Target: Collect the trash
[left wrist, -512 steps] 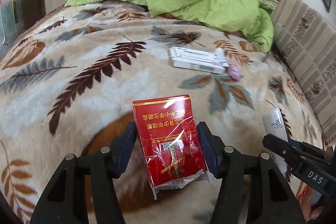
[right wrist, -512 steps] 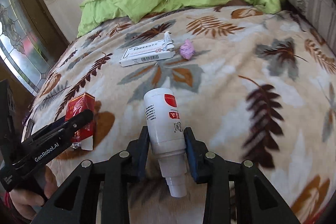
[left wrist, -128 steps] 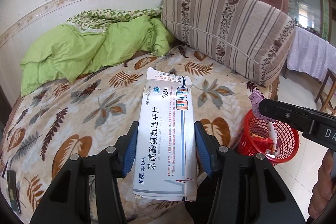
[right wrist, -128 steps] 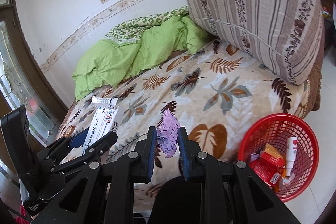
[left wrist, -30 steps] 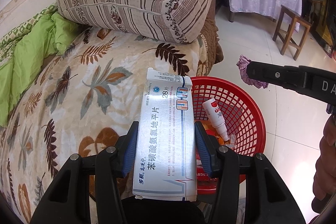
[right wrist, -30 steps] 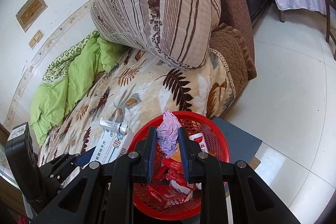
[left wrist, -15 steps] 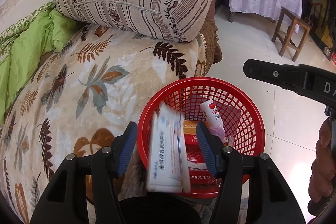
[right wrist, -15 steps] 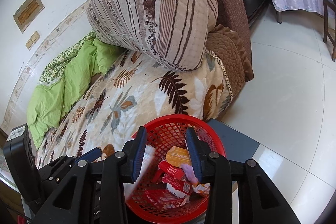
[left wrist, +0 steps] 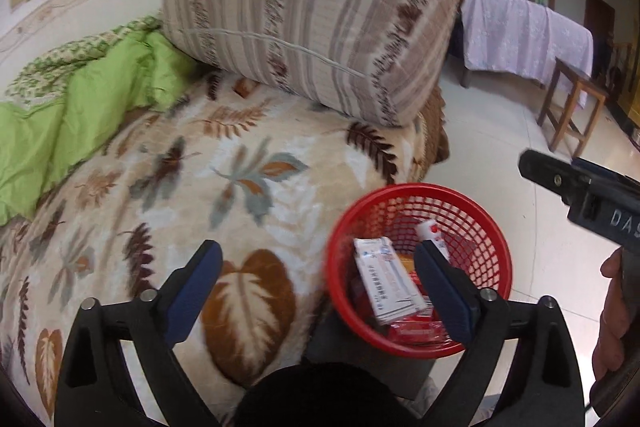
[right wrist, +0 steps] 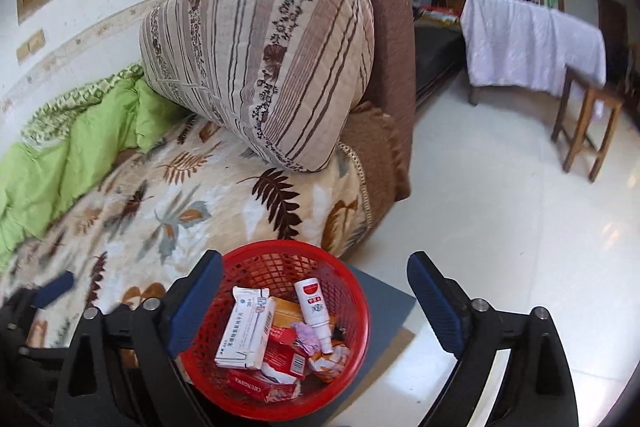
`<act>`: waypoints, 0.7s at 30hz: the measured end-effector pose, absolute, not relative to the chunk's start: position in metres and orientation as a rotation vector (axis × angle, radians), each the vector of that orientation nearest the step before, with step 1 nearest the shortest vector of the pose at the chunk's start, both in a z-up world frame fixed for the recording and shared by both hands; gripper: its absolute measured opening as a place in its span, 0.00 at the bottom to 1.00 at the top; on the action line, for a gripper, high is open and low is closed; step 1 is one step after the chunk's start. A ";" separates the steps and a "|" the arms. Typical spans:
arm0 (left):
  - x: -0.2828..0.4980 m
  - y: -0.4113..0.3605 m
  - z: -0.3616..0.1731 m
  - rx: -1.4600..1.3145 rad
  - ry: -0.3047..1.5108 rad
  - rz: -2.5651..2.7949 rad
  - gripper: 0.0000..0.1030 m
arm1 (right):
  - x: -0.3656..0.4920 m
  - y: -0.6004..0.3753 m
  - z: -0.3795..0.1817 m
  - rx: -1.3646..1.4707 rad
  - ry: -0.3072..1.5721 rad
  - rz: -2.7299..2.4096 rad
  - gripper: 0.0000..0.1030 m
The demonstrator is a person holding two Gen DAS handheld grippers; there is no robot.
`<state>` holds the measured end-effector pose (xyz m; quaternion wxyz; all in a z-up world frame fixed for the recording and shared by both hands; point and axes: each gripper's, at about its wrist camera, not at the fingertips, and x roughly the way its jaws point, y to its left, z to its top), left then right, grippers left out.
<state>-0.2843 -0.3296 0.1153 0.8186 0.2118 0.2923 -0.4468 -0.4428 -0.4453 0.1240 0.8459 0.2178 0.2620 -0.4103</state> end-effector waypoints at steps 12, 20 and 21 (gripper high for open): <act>-0.265 -0.214 0.121 0.376 0.555 -0.758 1.00 | -0.416 -0.361 0.115 0.331 0.594 -1.049 0.99; -0.263 -0.181 0.116 0.393 0.495 -0.660 1.00 | -0.408 -0.341 0.116 0.308 0.624 -1.071 0.99; -0.263 -0.179 0.116 0.389 0.490 -0.654 1.00 | -0.408 -0.340 0.117 0.306 0.624 -1.073 0.99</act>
